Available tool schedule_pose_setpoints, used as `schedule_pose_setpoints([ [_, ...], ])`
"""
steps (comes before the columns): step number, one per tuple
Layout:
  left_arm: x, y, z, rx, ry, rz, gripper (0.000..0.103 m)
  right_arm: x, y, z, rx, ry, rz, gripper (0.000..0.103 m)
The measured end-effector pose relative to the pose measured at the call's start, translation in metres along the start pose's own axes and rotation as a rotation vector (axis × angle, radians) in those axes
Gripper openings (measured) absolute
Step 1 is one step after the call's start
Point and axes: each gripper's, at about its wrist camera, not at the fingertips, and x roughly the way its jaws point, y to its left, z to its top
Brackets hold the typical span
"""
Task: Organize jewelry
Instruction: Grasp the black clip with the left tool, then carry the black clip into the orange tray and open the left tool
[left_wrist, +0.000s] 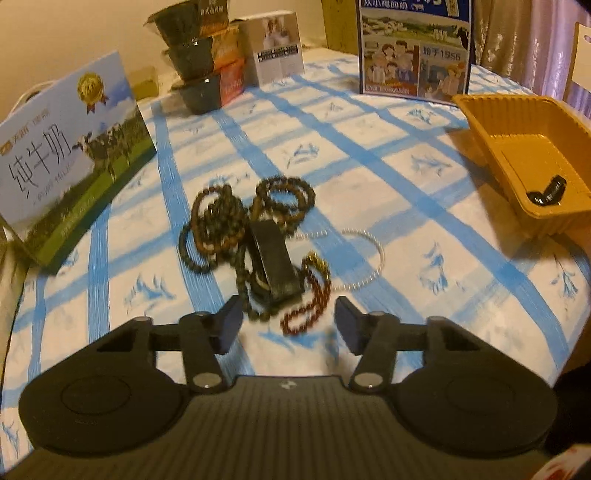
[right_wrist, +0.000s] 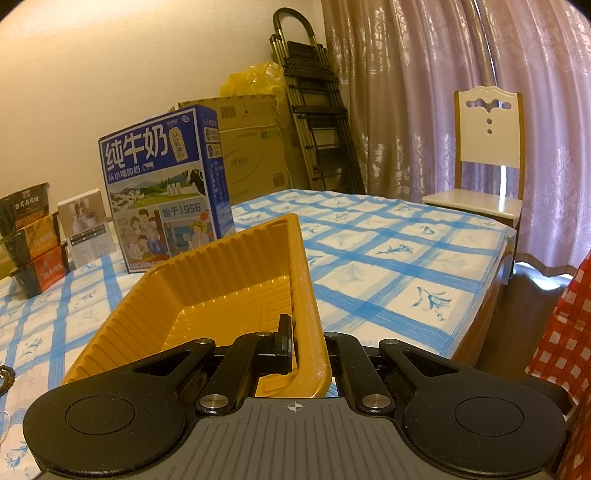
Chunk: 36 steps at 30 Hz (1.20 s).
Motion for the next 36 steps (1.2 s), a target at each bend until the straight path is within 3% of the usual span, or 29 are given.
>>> schedule_pose_setpoints([
  [16,0.041,0.006,0.025,-0.045,-0.014,0.046,0.045,0.001,-0.001,-0.001,-0.002,-0.001,0.000,0.005],
  [22,0.049,0.004,0.029,-0.033,-0.011,0.051,0.026,0.001,-0.001,-0.001,-0.002,0.000,0.000,0.005],
  [25,0.048,0.005,0.028,-0.031,-0.014,0.048,0.021,0.001,-0.001,-0.001,-0.003,-0.001,0.001,0.005],
  [36,0.017,0.009,0.038,-0.023,-0.076,-0.009,0.018,0.001,0.003,-0.001,-0.008,-0.004,0.008,0.005],
])
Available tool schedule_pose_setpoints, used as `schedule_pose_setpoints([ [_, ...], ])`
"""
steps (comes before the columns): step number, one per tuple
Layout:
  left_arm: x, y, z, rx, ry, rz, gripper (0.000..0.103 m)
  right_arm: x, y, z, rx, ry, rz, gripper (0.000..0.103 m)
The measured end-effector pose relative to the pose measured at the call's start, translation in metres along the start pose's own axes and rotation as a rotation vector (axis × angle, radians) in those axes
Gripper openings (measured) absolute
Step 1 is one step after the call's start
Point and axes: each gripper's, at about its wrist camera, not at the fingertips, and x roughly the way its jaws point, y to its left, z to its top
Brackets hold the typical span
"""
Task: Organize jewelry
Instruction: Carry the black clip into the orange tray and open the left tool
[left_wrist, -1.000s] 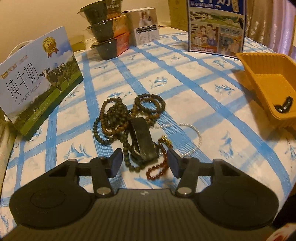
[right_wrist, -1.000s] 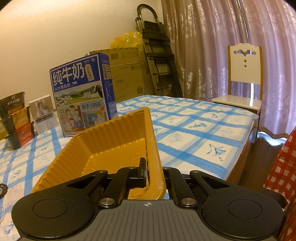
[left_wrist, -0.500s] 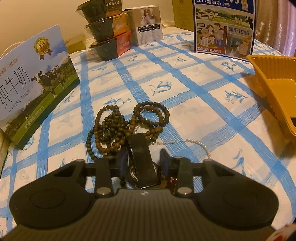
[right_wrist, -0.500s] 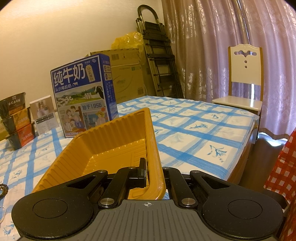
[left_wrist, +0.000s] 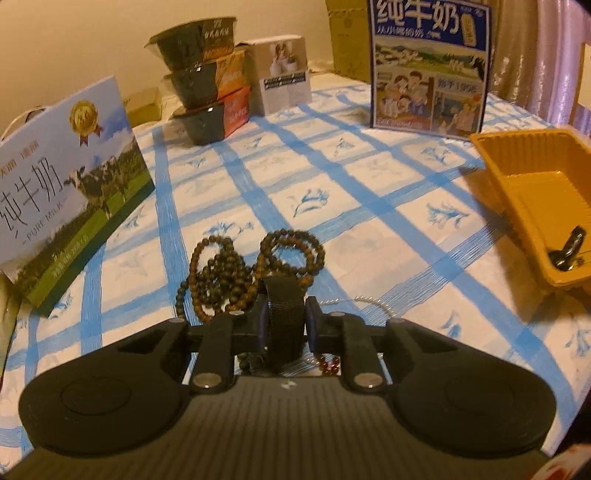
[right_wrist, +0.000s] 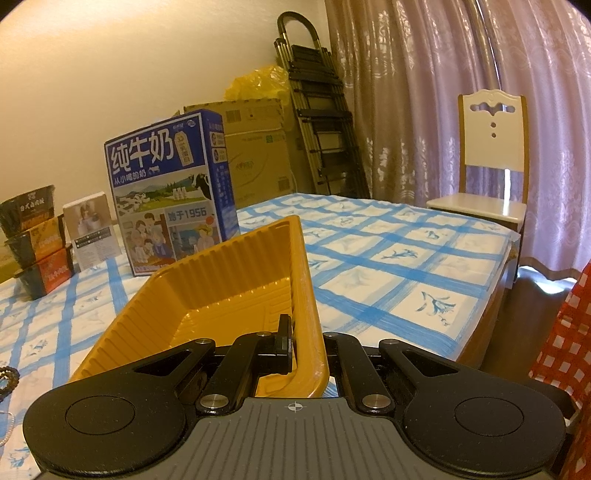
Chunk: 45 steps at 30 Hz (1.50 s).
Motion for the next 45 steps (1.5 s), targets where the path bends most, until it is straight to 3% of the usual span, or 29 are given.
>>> schedule_pose_setpoints([
  [11,-0.044,-0.024,0.033,0.024,-0.105,-0.133,0.018,0.000,0.005,0.004,-0.012,-0.007,0.007,0.005],
  [19,-0.052,-0.098,0.057,0.091,-0.157,-0.358,0.018,-0.001,0.010,0.006,-0.028,-0.015,0.015,0.005],
  [27,-0.037,-0.180,0.067,0.099,-0.132,-0.585,0.018,-0.002,0.009,0.007,-0.035,-0.016,0.030,0.005],
  [36,-0.018,-0.216,0.061,0.090,-0.064,-0.665,0.017,0.000,0.006,0.007,-0.022,-0.004,0.039,0.005],
  [40,-0.011,-0.223,0.060,0.081,-0.044,-0.709,0.000,0.000,0.006,0.007,-0.022,-0.003,0.040,0.005],
  [45,-0.009,-0.225,0.062,0.084,-0.051,-0.689,0.000,0.005,0.002,0.005,0.007,0.019,0.041,0.005],
])
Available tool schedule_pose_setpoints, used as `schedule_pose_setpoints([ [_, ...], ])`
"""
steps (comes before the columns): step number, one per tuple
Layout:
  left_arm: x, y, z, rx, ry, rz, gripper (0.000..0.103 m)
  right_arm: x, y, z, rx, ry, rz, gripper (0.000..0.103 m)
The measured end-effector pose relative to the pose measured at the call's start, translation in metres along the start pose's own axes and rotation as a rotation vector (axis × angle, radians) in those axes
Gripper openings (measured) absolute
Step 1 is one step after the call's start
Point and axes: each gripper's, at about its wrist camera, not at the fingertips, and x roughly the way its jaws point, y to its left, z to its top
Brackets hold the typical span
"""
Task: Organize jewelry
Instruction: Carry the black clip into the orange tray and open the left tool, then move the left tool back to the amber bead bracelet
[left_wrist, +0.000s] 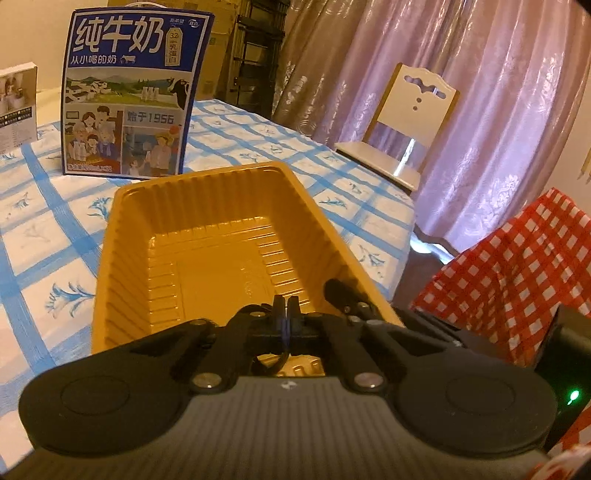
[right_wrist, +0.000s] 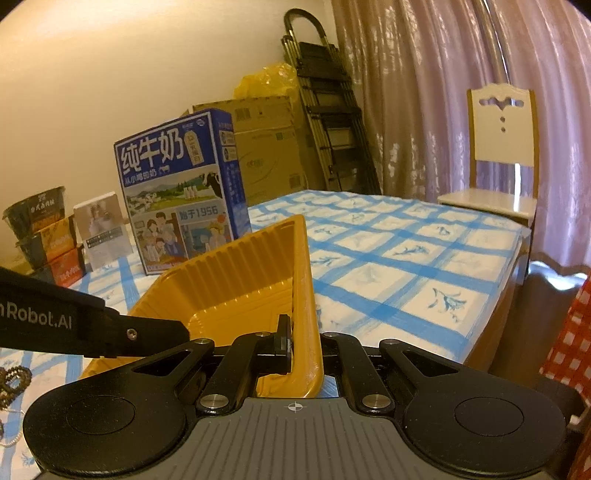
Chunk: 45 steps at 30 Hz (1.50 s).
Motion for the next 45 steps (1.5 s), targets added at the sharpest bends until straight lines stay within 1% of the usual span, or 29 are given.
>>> schedule_pose_setpoints([
  [6,-0.018,0.015,-0.002,-0.001,-0.026,0.068,0.003,0.000,0.001,-0.001,0.003,0.001,-0.001,0.005],
  [11,-0.040,0.032,-0.003,0.004,-0.044,0.146,0.021,-0.001,0.001,-0.001,0.003,0.001,-0.001,0.005],
  [17,-0.068,0.059,-0.008,-0.001,-0.058,0.254,0.032,-0.001,0.001,-0.001,0.002,0.000,-0.001,0.005],
  [25,-0.102,0.099,-0.027,0.004,-0.032,0.422,0.036,-0.001,0.001,-0.001,0.002,0.000,-0.001,0.005],
  [31,-0.125,0.127,-0.049,-0.035,0.007,0.512,0.036,-0.001,0.002,-0.001,-0.005,-0.002,0.000,0.005],
  [39,-0.142,0.147,-0.080,-0.053,0.072,0.576,0.036,0.001,0.006,-0.002,-0.019,-0.004,0.006,0.005],
  [45,-0.144,0.153,-0.103,-0.057,0.133,0.582,0.036,0.001,0.008,-0.002,-0.028,-0.005,0.008,0.005],
])
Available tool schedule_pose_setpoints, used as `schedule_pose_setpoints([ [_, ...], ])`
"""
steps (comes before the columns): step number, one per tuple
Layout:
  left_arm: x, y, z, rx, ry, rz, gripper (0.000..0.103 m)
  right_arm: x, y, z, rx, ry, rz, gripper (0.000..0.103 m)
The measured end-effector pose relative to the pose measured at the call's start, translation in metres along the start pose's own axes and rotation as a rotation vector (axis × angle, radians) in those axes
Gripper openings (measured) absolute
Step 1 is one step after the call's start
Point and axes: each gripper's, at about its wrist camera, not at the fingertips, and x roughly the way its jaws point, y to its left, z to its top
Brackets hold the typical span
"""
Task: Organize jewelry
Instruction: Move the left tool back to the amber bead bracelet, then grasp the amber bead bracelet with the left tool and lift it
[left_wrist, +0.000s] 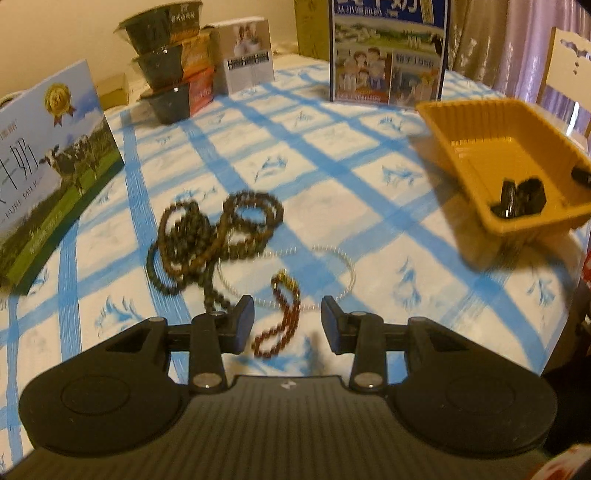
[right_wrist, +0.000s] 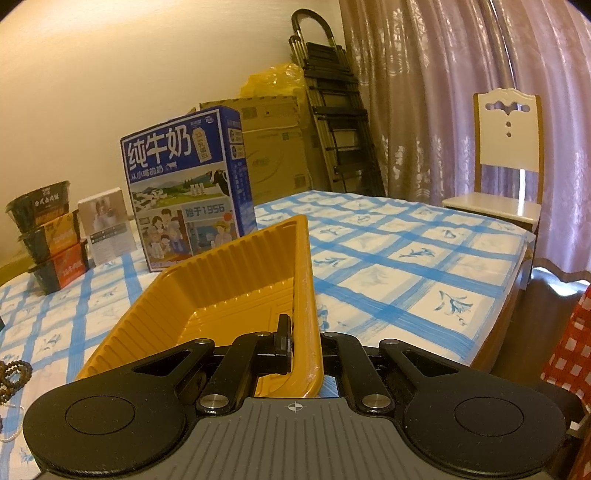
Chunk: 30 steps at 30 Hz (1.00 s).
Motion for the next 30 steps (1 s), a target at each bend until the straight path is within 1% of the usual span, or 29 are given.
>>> schedule_pose_setpoints([
  [12,0.025,-0.002,-0.003,0.022,0.038,0.010,0.036,0.001,0.003,-0.001,-0.012,-0.001,0.002,0.005],
  [14,0.030,-0.001,-0.003,0.023,0.049,0.006,0.030,0.001,0.004,0.000,-0.010,0.000,0.002,0.005],
  [18,0.035,-0.001,-0.003,0.021,0.057,-0.018,0.022,0.001,0.004,0.000,-0.012,-0.002,0.002,0.005],
  [21,0.036,-0.001,-0.002,0.021,0.057,-0.034,0.013,0.001,0.004,-0.001,-0.012,-0.001,0.002,0.005],
  [22,0.036,-0.002,-0.002,0.021,0.056,-0.039,0.009,0.001,0.004,-0.001,-0.012,-0.002,0.002,0.005],
  [24,0.036,-0.003,-0.002,0.026,0.055,-0.040,0.008,0.001,0.004,-0.001,-0.013,-0.002,0.001,0.005],
  [26,0.034,-0.003,0.000,0.024,0.049,-0.042,0.004,0.001,0.004,0.000,-0.012,-0.001,0.002,0.005],
  [30,0.024,0.000,0.004,0.017,0.027,-0.040,0.004,0.001,0.004,-0.001,-0.013,-0.002,0.002,0.005],
])
